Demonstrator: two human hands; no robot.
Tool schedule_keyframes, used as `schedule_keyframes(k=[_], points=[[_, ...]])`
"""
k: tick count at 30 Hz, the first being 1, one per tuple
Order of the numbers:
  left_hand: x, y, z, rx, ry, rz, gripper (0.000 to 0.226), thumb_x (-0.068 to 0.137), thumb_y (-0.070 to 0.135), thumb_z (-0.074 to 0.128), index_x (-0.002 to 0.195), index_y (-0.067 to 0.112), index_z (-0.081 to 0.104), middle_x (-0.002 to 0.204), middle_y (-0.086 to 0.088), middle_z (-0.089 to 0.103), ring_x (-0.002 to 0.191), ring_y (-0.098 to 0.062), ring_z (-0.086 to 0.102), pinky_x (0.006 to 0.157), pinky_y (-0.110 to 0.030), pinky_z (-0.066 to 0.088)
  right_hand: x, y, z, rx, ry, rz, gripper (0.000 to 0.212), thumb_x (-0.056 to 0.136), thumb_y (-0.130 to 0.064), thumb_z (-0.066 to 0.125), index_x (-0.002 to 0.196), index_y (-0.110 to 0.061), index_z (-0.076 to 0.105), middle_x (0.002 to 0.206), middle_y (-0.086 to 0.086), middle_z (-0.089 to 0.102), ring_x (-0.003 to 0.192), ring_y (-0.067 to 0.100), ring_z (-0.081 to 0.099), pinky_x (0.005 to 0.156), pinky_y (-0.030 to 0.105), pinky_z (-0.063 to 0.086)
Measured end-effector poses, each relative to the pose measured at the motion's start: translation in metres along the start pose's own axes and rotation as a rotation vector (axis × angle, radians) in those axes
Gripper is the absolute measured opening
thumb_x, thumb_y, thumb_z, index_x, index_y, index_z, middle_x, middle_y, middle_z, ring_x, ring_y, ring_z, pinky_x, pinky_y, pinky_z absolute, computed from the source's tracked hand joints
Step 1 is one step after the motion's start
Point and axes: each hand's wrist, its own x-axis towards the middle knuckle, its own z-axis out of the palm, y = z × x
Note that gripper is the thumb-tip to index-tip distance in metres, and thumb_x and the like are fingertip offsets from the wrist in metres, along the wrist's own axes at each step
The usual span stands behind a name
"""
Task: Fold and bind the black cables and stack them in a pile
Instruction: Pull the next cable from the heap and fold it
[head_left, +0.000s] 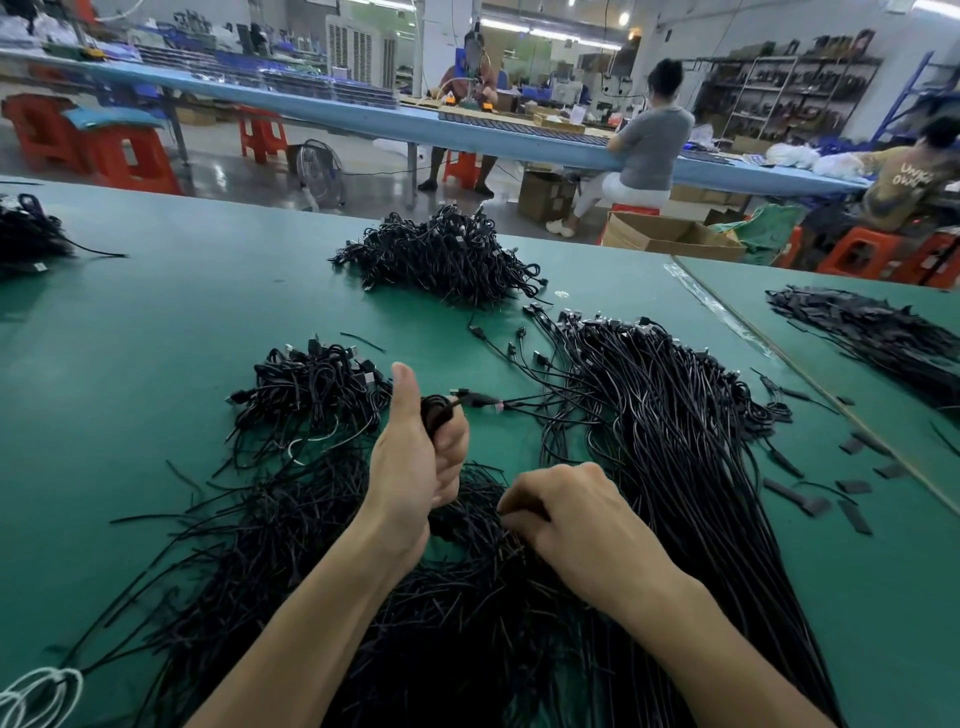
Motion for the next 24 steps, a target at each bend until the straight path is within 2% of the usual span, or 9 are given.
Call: schedule_keyframes(k=[3, 6, 9, 12, 14, 16, 18, 20, 24], points=[[0.0, 0.0, 0.0, 0.019, -0.013, -0.026, 0.069, 0.1, 0.061, 0.021, 0.046, 0.024, 0.041, 0.046, 0.007, 0.026, 0.039, -0.01, 0.017, 0.037, -0.024, 0.016, 0.0, 0.001, -0.001, 0.078, 0.144, -0.023, 0.017, 0.094, -0.026, 0.067, 0.111, -0.027, 0.072, 0.102, -0.011, 0.072, 0.092, 0.006, 0.065, 0.087, 0.029, 0.054], [-0.001, 0.0, 0.001, 0.113, 0.006, -0.008, 0.066, 0.106, 0.042, 0.031, 0.046, 0.023, 0.054, 0.044, 0.008, 0.03, 0.038, -0.01, 0.02, 0.038, -0.024, 0.019, 0.001, 0.004, -0.003, 0.046, 0.212, -0.085, 0.026, 0.095, -0.026, 0.066, 0.121, -0.028, 0.068, 0.109, -0.013, 0.07, 0.1, 0.003, 0.062, 0.093, 0.024, 0.05], [-0.005, 0.006, 0.003, 0.102, -0.014, 0.044, 0.055, 0.103, 0.034, 0.041, 0.055, 0.022, 0.065, 0.046, 0.005, 0.03, 0.039, -0.01, 0.018, 0.037, -0.023, 0.017, 0.005, 0.008, -0.006, 0.11, 0.332, -0.089, 0.015, 0.092, -0.02, 0.069, 0.106, -0.023, 0.074, 0.095, -0.014, 0.072, 0.087, 0.0, 0.064, 0.083, 0.019, 0.052], [-0.009, 0.01, 0.005, 0.049, -0.065, 0.093, 0.031, 0.09, 0.032, 0.057, 0.064, 0.016, 0.051, 0.047, 0.006, 0.029, 0.039, -0.009, 0.017, 0.038, -0.025, 0.015, 0.008, 0.007, -0.013, 0.377, 0.585, 0.019, 0.012, 0.09, -0.015, 0.071, 0.09, -0.027, 0.07, 0.08, -0.015, 0.069, 0.078, -0.002, 0.065, 0.07, 0.01, 0.05], [-0.011, 0.01, 0.006, 0.029, -0.129, 0.096, 0.031, 0.087, 0.031, 0.062, 0.066, 0.017, 0.044, 0.048, 0.007, 0.03, 0.039, -0.008, 0.018, 0.037, -0.024, 0.015, 0.013, 0.002, -0.017, 0.656, 0.721, 0.096, 0.014, 0.09, -0.013, 0.071, 0.087, -0.027, 0.068, 0.078, -0.006, 0.072, 0.077, 0.005, 0.069, 0.072, 0.02, 0.055], [-0.013, 0.009, 0.009, 0.093, -0.182, 0.105, 0.028, 0.09, 0.027, 0.062, 0.064, 0.018, 0.053, 0.05, 0.003, 0.035, 0.04, -0.008, 0.022, 0.037, -0.02, 0.02, 0.016, -0.01, -0.019, 0.976, 0.782, 0.125, 0.011, 0.09, -0.009, 0.07, 0.089, -0.02, 0.069, 0.079, 0.0, 0.074, 0.076, 0.014, 0.072, 0.068, 0.025, 0.055], [-0.015, 0.009, 0.013, 0.175, -0.195, 0.127, 0.017, 0.084, 0.03, 0.055, 0.071, 0.022, 0.064, 0.063, -0.009, 0.044, 0.045, -0.01, 0.029, 0.042, -0.022, 0.024, 0.015, -0.025, -0.019, 1.138, 0.769, 0.076, 0.011, 0.09, -0.005, 0.068, 0.089, -0.016, 0.068, 0.078, 0.001, 0.074, 0.074, 0.015, 0.072, 0.064, 0.019, 0.053], [-0.017, 0.009, 0.017, 0.145, -0.183, 0.146, 0.015, 0.083, 0.03, 0.055, 0.085, 0.016, 0.061, 0.072, -0.009, 0.049, 0.048, -0.012, 0.034, 0.044, -0.024, 0.027, 0.009, -0.039, -0.014, 1.135, 0.723, -0.007, 0.012, 0.091, -0.005, 0.068, 0.089, -0.016, 0.069, 0.08, 0.002, 0.074, 0.074, 0.012, 0.071, 0.066, 0.017, 0.053], [-0.015, 0.012, 0.017, 0.128, -0.075, 0.244, 0.024, 0.089, 0.033, 0.05, 0.098, 0.013, 0.06, 0.062, 0.007, 0.051, 0.05, -0.008, 0.045, 0.043, -0.018, 0.037, 0.001, -0.049, -0.003, 0.843, 0.687, -0.123, 0.018, 0.09, -0.009, 0.071, 0.089, -0.026, 0.07, 0.085, -0.008, 0.072, 0.078, 0.015, 0.069, 0.067, 0.025, 0.054]])
